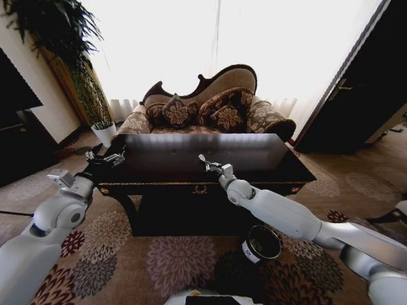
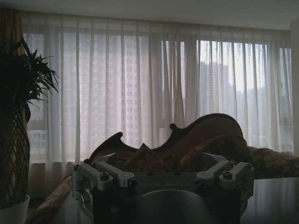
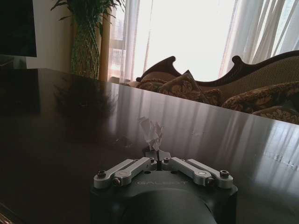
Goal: Move to the front of the table and place the trash on the table into the trash bin.
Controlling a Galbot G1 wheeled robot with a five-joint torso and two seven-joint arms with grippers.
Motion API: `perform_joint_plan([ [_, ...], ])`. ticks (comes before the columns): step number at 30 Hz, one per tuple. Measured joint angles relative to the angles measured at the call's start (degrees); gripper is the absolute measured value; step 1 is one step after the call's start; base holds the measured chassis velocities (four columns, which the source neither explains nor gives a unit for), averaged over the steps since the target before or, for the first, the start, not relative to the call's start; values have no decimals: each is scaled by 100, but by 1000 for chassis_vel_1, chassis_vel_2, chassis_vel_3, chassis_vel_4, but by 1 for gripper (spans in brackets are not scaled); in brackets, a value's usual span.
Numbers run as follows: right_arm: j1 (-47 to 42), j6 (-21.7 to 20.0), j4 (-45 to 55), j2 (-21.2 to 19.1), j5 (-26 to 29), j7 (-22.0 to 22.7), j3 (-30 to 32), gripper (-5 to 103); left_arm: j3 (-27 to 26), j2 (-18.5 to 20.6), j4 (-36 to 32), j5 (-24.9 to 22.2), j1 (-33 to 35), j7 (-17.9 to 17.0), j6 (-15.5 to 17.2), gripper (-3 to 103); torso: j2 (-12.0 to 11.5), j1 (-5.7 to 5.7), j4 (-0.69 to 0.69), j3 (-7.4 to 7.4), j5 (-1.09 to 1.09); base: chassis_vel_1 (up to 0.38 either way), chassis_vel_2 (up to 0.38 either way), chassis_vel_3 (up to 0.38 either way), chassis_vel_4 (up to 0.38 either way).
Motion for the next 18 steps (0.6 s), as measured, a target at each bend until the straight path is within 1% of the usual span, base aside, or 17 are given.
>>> perform_joint_plan([
  [2, -138, -36, 181, -106, 35, 32, 148, 0, 0, 0, 0, 0, 0, 0, 0, 100, -1, 0, 0, 1, 0, 0, 0, 0, 0],
  [3, -297, -57, 341, -211, 54, 55, 317, 0, 0, 0, 0, 0, 0, 0, 0, 100, -1, 2, 0, 1, 0, 0, 0, 0, 0],
  [5, -412, -67, 442, -276, 59, 67, 429, 0, 0, 0, 0, 0, 0, 1, 0, 100, -1, 2, 0, 2, 1, 0, 0, 0, 0],
  [7, -736, -79, 712, -479, 55, 78, 734, 0, -1, 0, 0, 0, 0, 1, 0, 100, -2, 2, -1, 1, 1, 0, 0, 0, 0],
  [8, -997, -82, 896, -647, 24, 78, 985, 0, 0, 0, 0, 0, 0, 1, 0, 100, -2, 1, -1, 1, 1, 0, 0, 0, 0],
  [9, -997, -82, 896, -647, 24, 78, 985, 0, 0, 0, 0, 0, 0, 1, 0, 100, -2, 1, -1, 1, 1, 0, 0, 0, 0],
  [11, -1382, -84, 1143, -880, -5, 76, 1375, 0, 0, 0, 0, 0, 0, 5, 0, 100, -2, 1, -1, 0, 2, 0, 0, 0, 0],
  [12, -1709, -84, 1323, -1057, -40, 64, 1739, 0, 0, 0, 0, 0, 0, 6, 0, 100, -2, 1, -1, 0, 1, 0, 0, 0, 0],
  [14, -2236, -78, 1563, -1258, -137, 1, 2296, 0, 0, 0, 1, 0, 0, 0, 0, 100, -2, 1, -1, 0, 0, 0, 0, 0, 0],
  [16, -2336, -73, 1600, -1287, -161, -13, 2399, 0, 0, 0, 0, 0, 0, 0, 0, 100, -1, 1, 0, 0, 0, 0, 0, 0, 0],
  [18, -3323, 16, 1901, -1507, -384, -96, 3205, 0, 0, 0, 0, 0, 0, 1, 0, 100, -2, 1, -1, 0, 0, 0, 0, 0, 0],
])
